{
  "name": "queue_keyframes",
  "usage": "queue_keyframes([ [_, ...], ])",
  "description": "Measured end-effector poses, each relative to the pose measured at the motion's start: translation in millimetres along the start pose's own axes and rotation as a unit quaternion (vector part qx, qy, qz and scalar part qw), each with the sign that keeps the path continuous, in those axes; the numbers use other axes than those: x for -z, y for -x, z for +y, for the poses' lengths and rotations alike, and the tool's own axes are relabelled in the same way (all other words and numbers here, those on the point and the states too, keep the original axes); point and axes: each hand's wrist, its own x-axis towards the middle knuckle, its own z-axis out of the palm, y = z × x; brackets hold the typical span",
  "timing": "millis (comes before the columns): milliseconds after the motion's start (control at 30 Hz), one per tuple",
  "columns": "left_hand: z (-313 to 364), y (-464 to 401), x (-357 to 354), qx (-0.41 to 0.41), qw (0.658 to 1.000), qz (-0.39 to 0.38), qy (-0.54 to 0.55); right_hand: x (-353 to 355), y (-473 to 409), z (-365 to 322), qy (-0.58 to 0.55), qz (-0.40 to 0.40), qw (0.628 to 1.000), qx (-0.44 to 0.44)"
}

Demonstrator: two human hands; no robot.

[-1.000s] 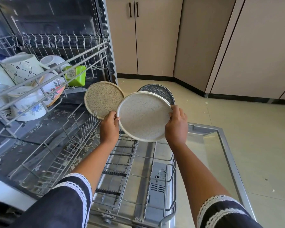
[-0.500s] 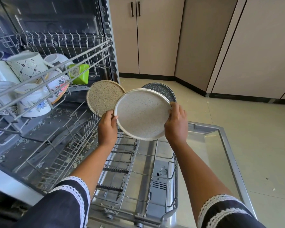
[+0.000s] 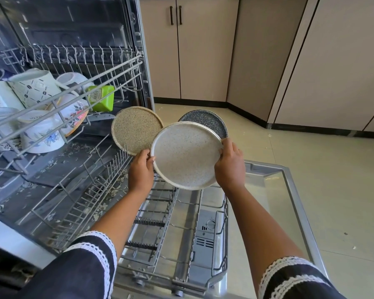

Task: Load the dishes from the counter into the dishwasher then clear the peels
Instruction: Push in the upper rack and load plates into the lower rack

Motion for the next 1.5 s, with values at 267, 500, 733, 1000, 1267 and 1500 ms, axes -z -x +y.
queue_keyframes([
  [267,5,2,7,0.011,1.000,-0.005,-0.001,3,1,0,0.000,0.015,1.000,0.027],
  [500,23,-19,15,-0.009,0.999,0.046,0.014,5,-15,-5,-0.014,0.056,0.993,0.104],
  [733,41,-56,-5,-0.020,0.999,0.032,0.025,5,-65,12,-0.018,0.068,0.988,0.138],
  [1000,30,-86,-45,-0.011,0.999,0.039,0.012,-35,-82,47,-0.021,0.090,0.987,0.131],
  [1267,27,-117,-67,-0.013,0.999,0.045,-0.018,-63,-104,60,-0.050,0.097,0.989,0.101],
  [1500,28,-135,-88,-0.008,0.999,0.038,-0.021,-64,-132,73,-0.058,0.042,0.994,0.082],
])
